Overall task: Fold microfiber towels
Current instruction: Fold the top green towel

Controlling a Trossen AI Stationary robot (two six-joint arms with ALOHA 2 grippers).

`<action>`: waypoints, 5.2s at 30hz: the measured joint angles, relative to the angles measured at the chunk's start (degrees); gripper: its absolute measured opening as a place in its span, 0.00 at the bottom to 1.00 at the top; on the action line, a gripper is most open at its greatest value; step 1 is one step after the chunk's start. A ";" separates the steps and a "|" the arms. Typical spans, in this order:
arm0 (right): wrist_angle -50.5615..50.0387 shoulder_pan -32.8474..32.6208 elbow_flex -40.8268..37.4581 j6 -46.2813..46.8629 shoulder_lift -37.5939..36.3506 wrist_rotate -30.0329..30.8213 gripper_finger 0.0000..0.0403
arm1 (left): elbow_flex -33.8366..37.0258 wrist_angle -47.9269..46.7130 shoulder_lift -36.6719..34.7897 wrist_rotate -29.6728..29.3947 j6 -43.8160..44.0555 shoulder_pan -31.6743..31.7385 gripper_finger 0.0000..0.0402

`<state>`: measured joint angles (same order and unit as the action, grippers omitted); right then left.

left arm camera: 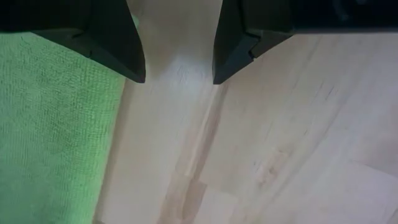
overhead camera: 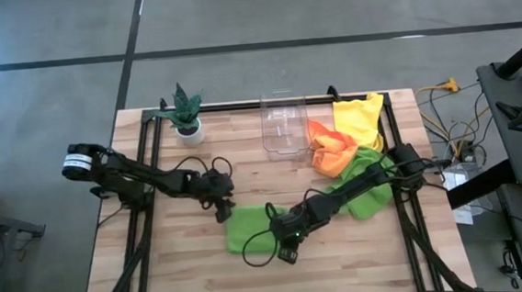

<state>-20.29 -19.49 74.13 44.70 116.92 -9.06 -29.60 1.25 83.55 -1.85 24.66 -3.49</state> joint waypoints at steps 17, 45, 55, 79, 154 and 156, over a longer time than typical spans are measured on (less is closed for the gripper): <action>-4.78 5.33 0.38 -11.47 -0.31 0.46 0.17 | -0.07 -4.48 -1.97 5.69 3.71 -5.96 0.43; -24.85 7.59 0.28 -34.13 -8.83 14.07 0.17 | -6.50 -9.91 -1.98 5.82 10.04 -13.92 0.43; -16.76 2.67 -2.03 -18.96 -22.28 17.76 0.17 | -6.53 -11.04 -6.48 4.63 -23.83 -14.25 0.43; -13.61 -9.77 -4.20 15.83 -22.47 28.42 0.17 | -6.47 -10.99 -4.92 -2.49 -105.74 -16.35 0.43; -9.32 -11.61 -2.51 18.37 -21.54 34.24 0.17 | -7.23 -4.18 1.35 -9.76 -95.71 -19.23 0.00; -6.65 -11.60 -2.58 18.14 -20.34 34.63 0.17 | -8.37 -4.97 1.36 -8.98 -90.93 -19.87 0.00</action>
<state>-26.94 -31.09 71.55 62.84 96.58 25.57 -37.97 -3.71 84.91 -10.83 -66.27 -23.35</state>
